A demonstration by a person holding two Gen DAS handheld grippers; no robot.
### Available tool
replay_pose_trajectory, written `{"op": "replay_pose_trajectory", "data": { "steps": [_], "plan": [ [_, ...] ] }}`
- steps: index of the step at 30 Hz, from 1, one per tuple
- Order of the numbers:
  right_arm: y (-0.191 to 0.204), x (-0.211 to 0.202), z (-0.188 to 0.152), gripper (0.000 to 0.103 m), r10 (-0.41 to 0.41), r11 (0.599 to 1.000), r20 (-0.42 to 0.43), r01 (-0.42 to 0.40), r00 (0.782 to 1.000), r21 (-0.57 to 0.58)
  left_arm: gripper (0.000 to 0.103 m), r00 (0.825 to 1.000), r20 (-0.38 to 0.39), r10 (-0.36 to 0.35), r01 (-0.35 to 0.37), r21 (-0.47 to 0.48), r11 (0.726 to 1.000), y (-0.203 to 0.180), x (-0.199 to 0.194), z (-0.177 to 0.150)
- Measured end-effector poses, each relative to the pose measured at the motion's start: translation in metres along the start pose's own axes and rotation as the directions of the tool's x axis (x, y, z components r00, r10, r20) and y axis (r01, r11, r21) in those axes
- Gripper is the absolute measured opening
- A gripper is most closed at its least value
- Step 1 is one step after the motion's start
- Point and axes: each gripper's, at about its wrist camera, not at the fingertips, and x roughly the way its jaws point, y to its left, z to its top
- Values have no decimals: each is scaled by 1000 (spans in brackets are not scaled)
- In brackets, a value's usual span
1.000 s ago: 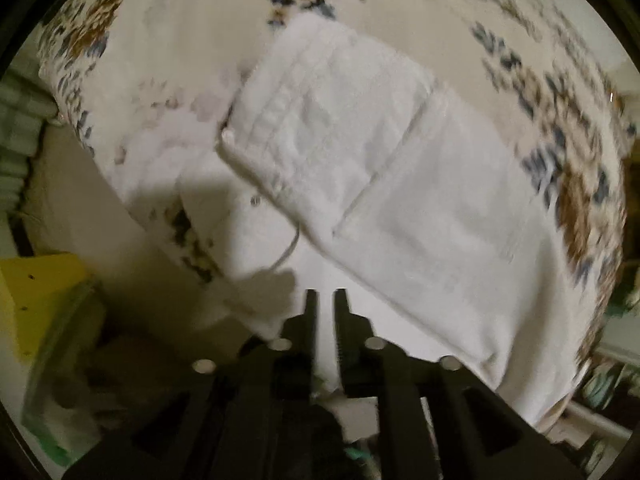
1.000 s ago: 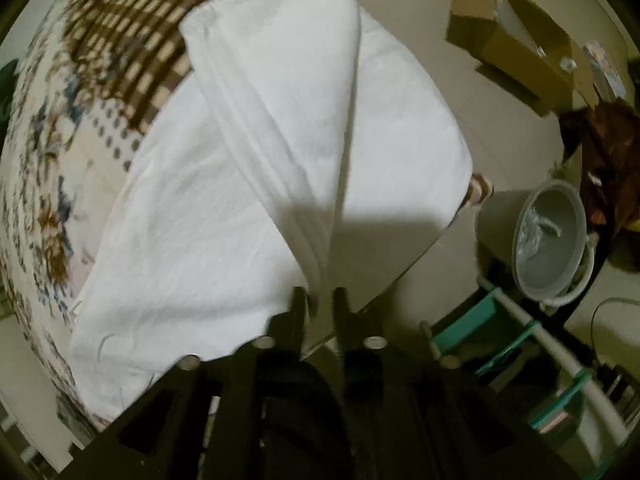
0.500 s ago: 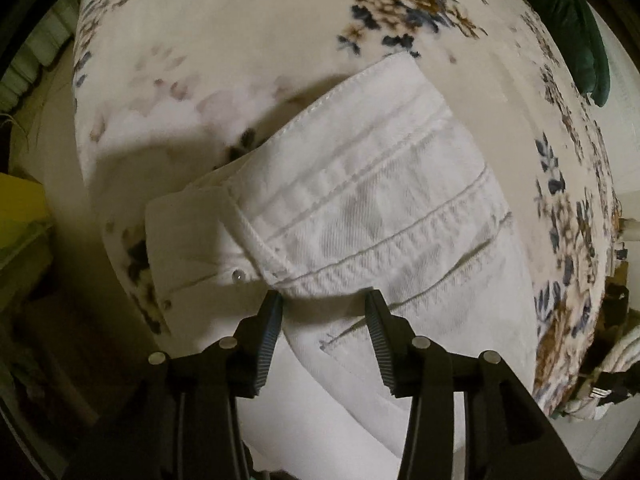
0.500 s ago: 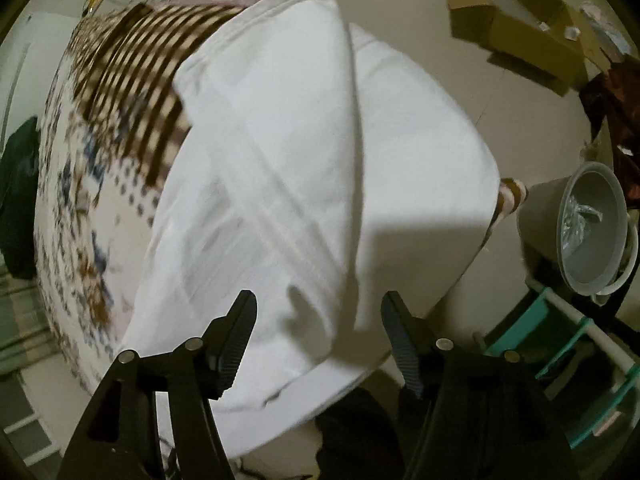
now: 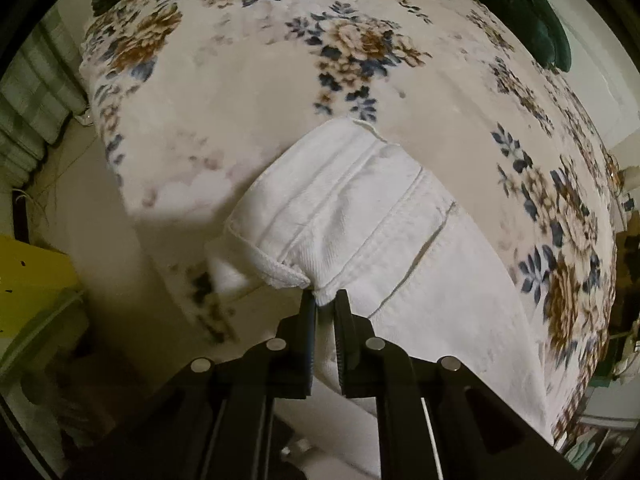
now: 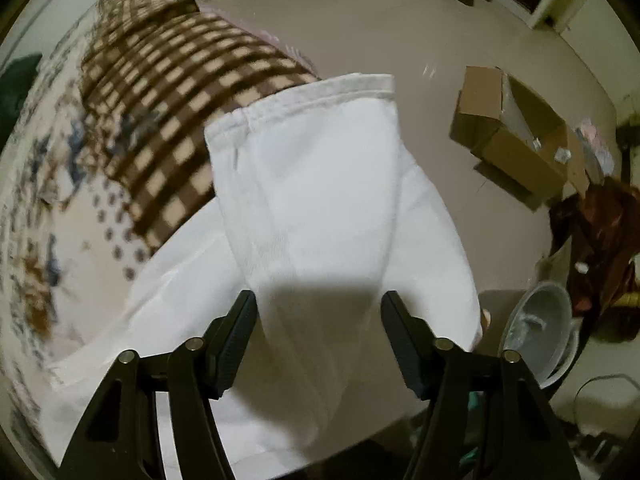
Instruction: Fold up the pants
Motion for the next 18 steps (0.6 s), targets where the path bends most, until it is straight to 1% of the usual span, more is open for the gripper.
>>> {"op": "replay_pose_trajectory", "data": {
  "steps": [1,2,3,5,6,7,8,9,10,11,12,13,15,16,17,18],
  "plan": [
    [2,-1,2,7,-12,1000,38,13,999,-15,6,1000,-8,9,-9,6,1000,6,-1,-1],
    [2,-4,2,3,-59,998,65,61,996,-26,6,1000,-12,13,-13,6,1000,7,-2,-2],
    [-6,-11,2,3,-89,996,104,90,991,0,6,1000,-20,18,-18,6,1000,11,-2,-3],
    [-30,-20,2,3,-123,990,124,112,985,92,6,999,-36,20,-20,-2,1000,20,-1,-6],
    [-47,-22,1,3,-126,982,115,108,985,154,6,999,-45,21,-21,-6,1000,22,-1,-10],
    [-67,-19,0,3,-118,971,88,97,989,219,6,998,-54,27,-27,-4,1000,24,0,-13],
    [-82,-15,-2,2,-124,959,60,104,991,264,6,998,-59,33,-33,1,999,27,1,-15],
    [-100,-10,-4,2,-147,941,31,130,989,311,6,997,-71,38,-38,7,999,30,4,-19],
    [-112,-4,-4,2,-136,934,3,127,991,334,6,996,-80,41,-41,7,999,32,6,-21],
    [-127,4,-5,3,-80,923,-38,88,996,376,6,995,-90,41,-41,7,999,34,10,-23],
    [-138,6,-9,4,-30,910,-51,49,998,412,6,995,-93,43,-43,7,999,35,11,-23],
    [-146,8,-11,5,39,892,-53,-10,998,453,6,994,-95,44,-43,8,999,35,12,-24],
    [-151,5,-14,18,138,877,-40,-103,990,470,6,994,-96,46,-44,18,999,33,14,-23],
    [-149,2,-16,36,186,873,-26,-153,982,463,6,994,-96,47,-45,23,999,33,14,-23],
    [-146,2,-20,46,219,874,-17,-188,975,449,6,994,-96,47,-45,26,999,32,15,-23],
    [-140,4,-23,46,260,866,-21,-224,965,446,6,994,-98,50,-47,30,998,32,15,-22]
  ]
}}
